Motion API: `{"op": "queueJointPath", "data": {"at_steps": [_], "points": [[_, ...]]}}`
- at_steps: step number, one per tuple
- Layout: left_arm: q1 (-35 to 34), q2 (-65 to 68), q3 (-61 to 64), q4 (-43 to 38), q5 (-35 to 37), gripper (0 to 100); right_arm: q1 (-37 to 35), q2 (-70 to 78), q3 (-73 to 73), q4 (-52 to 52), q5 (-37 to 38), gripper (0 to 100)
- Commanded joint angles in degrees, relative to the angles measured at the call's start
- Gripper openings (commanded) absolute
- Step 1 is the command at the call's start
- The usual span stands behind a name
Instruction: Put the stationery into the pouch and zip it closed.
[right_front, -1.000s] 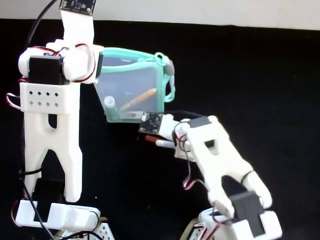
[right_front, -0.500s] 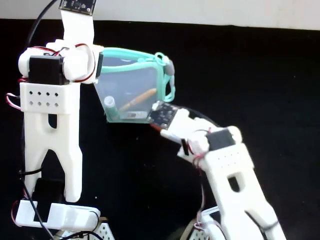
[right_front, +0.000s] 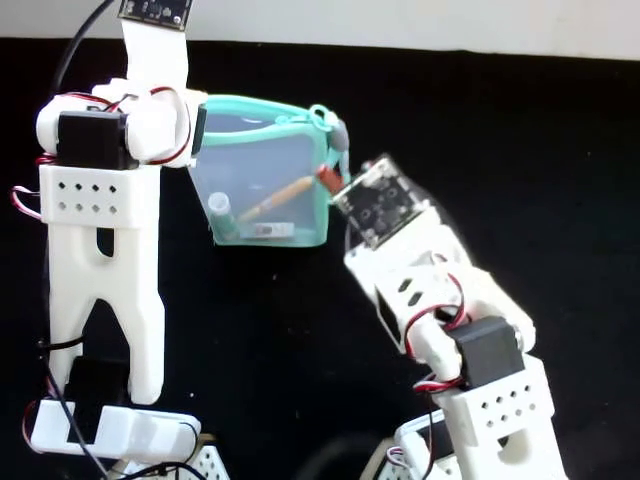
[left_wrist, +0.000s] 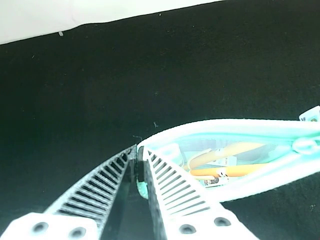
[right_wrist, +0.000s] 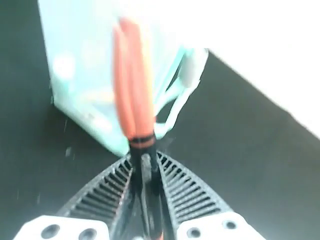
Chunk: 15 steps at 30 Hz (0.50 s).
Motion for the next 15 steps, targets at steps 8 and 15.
{"op": "queueJointPath", "data": {"at_steps": [8, 15], "points": [[0.2, 7.0, 2.0, 1.2, 0.4, 1, -4.1, 16.1, -16.1, -20.2, -14.5, 0.5], [0.2, 7.0, 2.0, 1.2, 0.4, 1, -4.1, 18.4, -25.8, -20.7, -21.4, 0.5]]}}
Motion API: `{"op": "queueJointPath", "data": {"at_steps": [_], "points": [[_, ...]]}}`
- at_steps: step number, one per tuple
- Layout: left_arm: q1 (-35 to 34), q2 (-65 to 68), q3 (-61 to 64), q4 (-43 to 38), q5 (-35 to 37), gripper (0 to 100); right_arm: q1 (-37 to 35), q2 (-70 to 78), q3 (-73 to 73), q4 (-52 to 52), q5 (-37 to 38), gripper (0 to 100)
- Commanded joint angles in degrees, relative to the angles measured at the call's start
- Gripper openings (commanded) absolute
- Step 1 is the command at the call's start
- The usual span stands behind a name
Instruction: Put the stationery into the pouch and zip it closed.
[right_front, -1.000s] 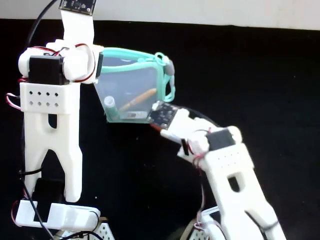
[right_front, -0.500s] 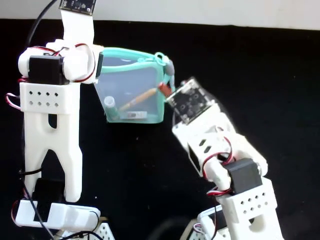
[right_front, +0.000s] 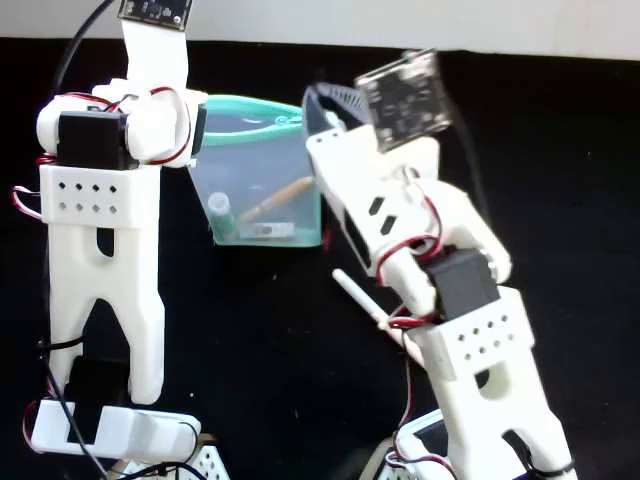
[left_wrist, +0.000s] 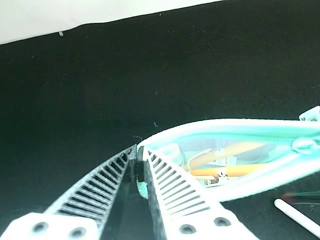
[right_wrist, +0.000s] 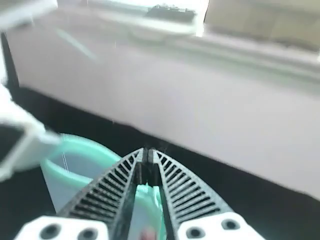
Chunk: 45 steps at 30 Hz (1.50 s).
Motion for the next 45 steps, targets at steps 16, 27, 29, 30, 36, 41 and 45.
{"op": "queueJointPath", "data": {"at_steps": [16, 27, 29, 30, 36, 41, 45], "points": [[4.2, 7.0, 2.0, 0.8, 0.2, 1, -0.2, -4.3, -0.7, 12.6, -3.4, 19.7], [3.6, 7.0, 2.0, 0.8, 0.2, 1, 2.2, -10.0, 3.9, 48.7, 7.3, 35.4], [2.9, 7.0, 2.0, 0.8, 0.2, 1, 3.3, -9.9, 11.2, 48.0, 11.1, 35.4], [2.5, 7.0, 1.9, 0.8, 0.3, 1, 4.0, -10.0, 15.3, 45.8, 12.7, 35.4], [-1.0, 7.0, 1.9, 0.8, 0.4, 1, 6.7, -10.2, 37.8, 31.3, 20.5, 35.4], [-2.4, 7.0, 1.9, 0.8, 0.4, 1, 6.7, -9.9, 50.4, 19.4, 26.1, 35.4], [-2.4, 7.0, 1.9, 0.8, 0.4, 1, 6.6, -9.8, 56.7, 9.8, 27.1, 35.4]]}}
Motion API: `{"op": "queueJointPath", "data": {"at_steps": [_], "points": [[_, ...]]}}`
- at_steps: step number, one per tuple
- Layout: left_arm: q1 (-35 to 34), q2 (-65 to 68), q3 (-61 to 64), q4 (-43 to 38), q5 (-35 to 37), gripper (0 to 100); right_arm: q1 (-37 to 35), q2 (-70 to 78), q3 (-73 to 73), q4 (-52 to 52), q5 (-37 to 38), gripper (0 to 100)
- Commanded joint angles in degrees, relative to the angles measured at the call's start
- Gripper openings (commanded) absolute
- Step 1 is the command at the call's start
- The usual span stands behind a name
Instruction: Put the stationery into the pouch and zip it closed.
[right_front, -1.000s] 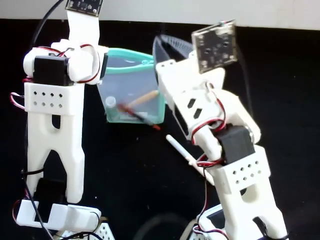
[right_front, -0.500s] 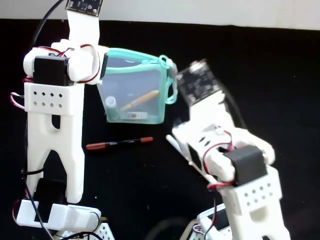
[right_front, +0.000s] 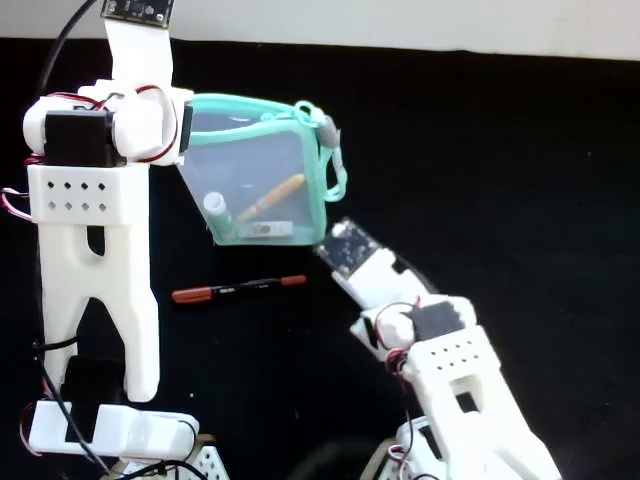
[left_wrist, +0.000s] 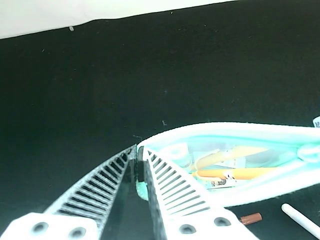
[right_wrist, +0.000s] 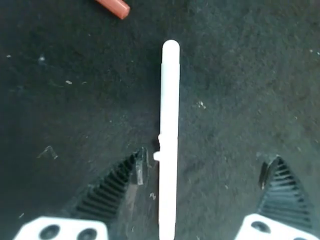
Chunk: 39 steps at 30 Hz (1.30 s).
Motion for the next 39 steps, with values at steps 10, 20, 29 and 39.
{"op": "queueJointPath", "data": {"at_steps": [10, 20, 29, 39], "points": [[-0.3, 7.0, 1.9, 0.9, 0.4, 1, -1.9, 1.3, 11.0, -23.0, 1.2, 35.3], [-0.3, 7.0, 1.9, 1.1, 0.4, 1, -1.5, 19.4, 3.8, -29.6, 1.2, 25.3], [-0.3, 7.0, 1.9, 1.1, 0.4, 1, -1.3, 22.1, 1.1, -29.4, 0.8, 0.8], [-0.3, 7.1, 2.0, 1.0, 0.4, 1, 3.9, 11.6, -0.9, -25.2, -4.4, 0.6]]}}
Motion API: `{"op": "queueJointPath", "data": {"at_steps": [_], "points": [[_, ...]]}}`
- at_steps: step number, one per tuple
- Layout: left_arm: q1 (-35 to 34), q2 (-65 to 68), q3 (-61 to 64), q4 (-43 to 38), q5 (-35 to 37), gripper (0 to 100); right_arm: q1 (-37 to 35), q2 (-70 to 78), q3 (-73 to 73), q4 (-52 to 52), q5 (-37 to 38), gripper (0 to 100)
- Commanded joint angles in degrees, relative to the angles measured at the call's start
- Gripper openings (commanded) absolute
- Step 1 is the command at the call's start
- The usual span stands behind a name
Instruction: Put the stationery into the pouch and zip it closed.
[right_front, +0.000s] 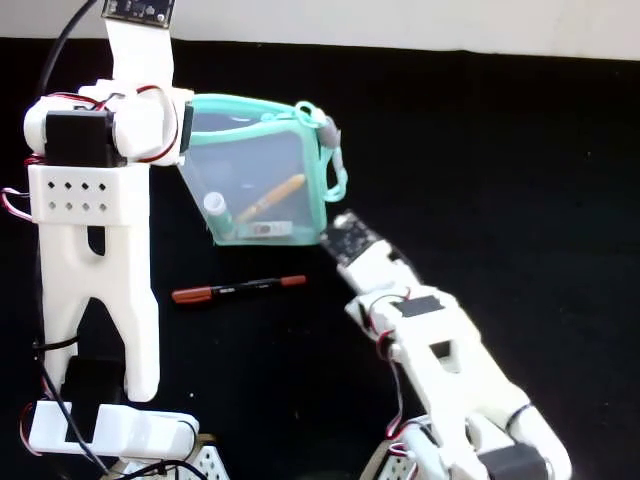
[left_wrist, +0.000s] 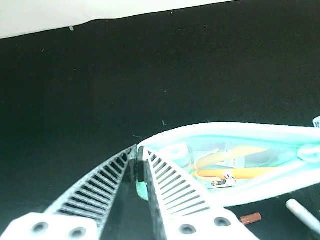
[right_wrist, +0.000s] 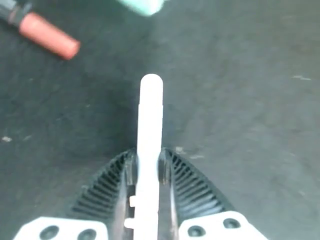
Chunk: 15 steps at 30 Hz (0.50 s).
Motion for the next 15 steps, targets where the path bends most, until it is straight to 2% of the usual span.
{"op": "queueJointPath", "data": {"at_steps": [1, 9, 15], "points": [[-0.3, 7.0, 2.0, 1.0, 0.4, 1, 1.2, -8.0, -4.1, 3.4, -4.0, 0.6], [0.0, 7.0, 2.0, 1.1, 0.4, 1, 1.6, -20.5, -19.3, 10.8, -18.8, 0.6], [0.9, 7.0, 2.2, 1.1, 0.4, 1, 1.4, -22.5, -35.7, 12.0, -29.6, 0.6]]}}
